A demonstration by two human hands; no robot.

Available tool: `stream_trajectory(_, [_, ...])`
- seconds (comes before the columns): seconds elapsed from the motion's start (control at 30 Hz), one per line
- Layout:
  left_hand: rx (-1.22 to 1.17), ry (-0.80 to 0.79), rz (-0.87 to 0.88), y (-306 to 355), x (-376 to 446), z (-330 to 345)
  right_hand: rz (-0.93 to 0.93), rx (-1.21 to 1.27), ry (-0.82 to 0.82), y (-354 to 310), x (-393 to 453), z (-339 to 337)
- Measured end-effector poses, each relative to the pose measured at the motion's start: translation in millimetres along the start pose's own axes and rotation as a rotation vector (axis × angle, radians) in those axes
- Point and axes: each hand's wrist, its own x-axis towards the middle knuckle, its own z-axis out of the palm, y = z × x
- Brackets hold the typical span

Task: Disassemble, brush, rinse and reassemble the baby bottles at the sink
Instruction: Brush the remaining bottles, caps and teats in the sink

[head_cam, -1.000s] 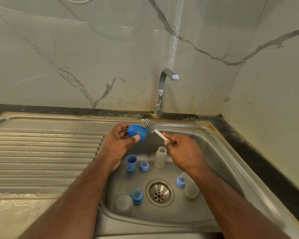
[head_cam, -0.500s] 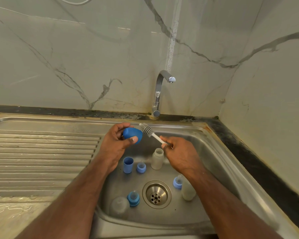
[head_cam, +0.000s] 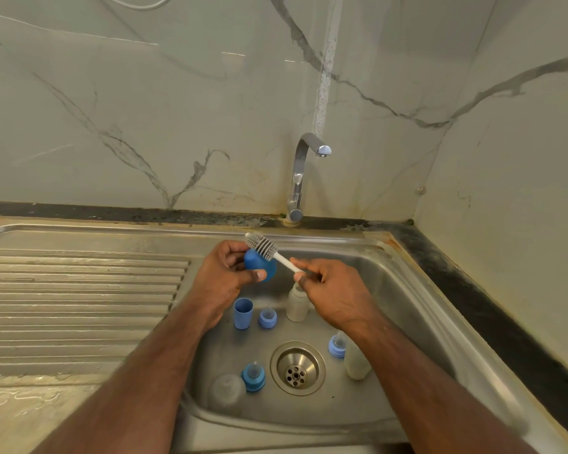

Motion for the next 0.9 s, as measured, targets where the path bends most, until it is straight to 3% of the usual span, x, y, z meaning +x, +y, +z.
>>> stream_trajectory(0.37, [0.057, -0.019, 0.019, 0, -2, -1, 0.034, -0.098, 0.029, 9, 4, -7])
stream_trajectory(0.73, [-0.121, 0.025, -0.017, -2, 4, -4, 0.018, 0.055, 0.037, 11, 5, -3])
stream_trajectory(0.9, [-0.036, 0.020, 0.041, 2, 6, -14, 0.071, -0.134, 0.036, 25, 10, -10])
